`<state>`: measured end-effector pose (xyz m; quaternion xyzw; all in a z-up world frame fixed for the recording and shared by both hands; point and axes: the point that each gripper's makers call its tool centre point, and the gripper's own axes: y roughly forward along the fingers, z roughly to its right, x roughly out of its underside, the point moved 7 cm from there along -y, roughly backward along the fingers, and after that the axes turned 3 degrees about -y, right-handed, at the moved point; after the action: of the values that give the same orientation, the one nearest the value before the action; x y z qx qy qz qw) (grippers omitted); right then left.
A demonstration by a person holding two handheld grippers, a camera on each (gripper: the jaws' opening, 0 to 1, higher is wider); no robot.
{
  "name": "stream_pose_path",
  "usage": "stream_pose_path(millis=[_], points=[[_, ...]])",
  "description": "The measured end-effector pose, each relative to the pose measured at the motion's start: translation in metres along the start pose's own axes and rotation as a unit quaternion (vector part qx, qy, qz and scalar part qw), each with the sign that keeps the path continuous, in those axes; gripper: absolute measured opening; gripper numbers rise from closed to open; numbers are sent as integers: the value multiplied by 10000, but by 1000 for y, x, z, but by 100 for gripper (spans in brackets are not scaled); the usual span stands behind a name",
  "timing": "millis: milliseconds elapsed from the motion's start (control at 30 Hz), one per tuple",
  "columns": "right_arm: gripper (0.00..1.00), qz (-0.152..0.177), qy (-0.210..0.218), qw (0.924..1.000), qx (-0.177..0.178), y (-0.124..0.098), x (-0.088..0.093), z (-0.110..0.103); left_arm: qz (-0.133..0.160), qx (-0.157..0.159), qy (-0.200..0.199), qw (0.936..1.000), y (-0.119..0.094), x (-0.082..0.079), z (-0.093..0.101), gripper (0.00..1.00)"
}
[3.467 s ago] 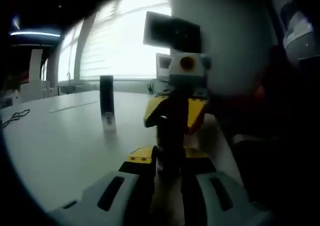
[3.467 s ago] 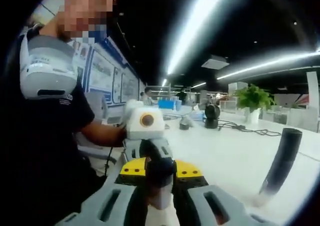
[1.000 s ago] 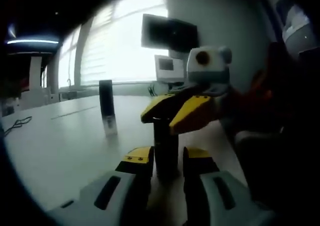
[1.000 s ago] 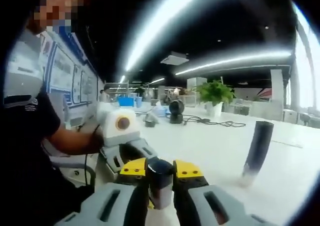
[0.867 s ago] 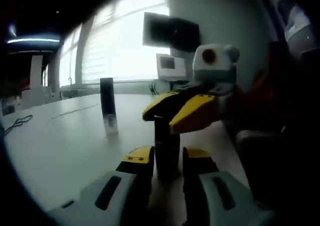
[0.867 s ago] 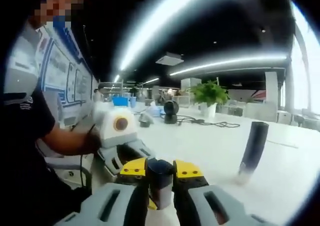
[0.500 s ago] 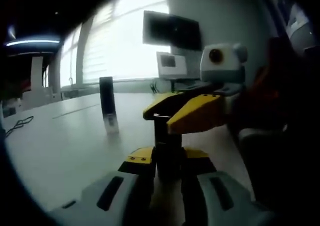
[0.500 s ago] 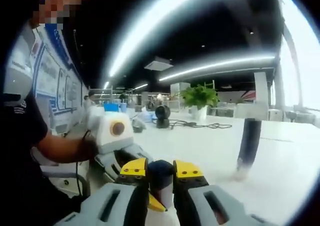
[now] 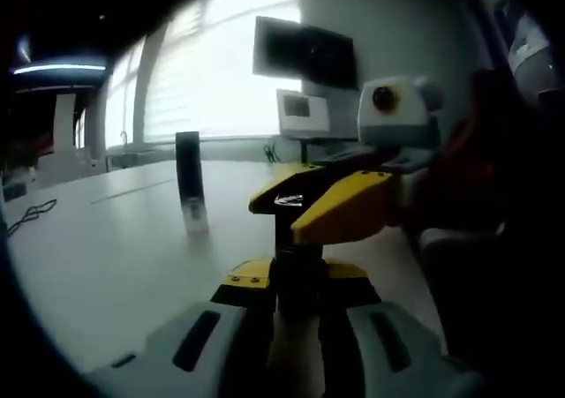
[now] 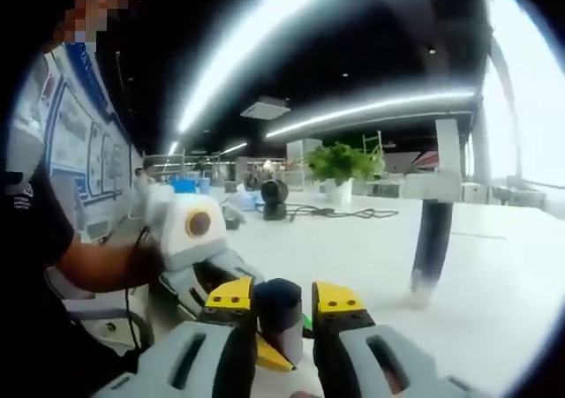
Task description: Pick up cosmetic bottle twist off cap place on table pick up cap screw tight cap place on table
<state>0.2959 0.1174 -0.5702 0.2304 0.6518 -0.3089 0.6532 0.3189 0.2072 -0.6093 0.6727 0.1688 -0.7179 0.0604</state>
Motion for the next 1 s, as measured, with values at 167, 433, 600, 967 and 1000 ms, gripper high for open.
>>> stream_pose_path(millis=[167, 433, 600, 967, 1000], points=[[18, 54, -79, 9991, 419, -3, 0, -5, 1, -13, 2, 10000, 0, 0, 0, 9], [13, 26, 136, 9887, 1491, -2, -4, -16, 1, -32, -13, 10000, 0, 0, -1, 9], [13, -98, -24, 9771, 2125, 2, -6, -23, -6, -40, -34, 10000, 0, 0, -2, 9], [12, -107, 12, 9532, 3023, 7, -8, -32, -14, -87, -32, 10000, -1, -2, -3, 8], [12, -111, -15, 9521, 3057, 8, -8, -33, -20, -98, -23, 9999, -1, -2, -4, 8]])
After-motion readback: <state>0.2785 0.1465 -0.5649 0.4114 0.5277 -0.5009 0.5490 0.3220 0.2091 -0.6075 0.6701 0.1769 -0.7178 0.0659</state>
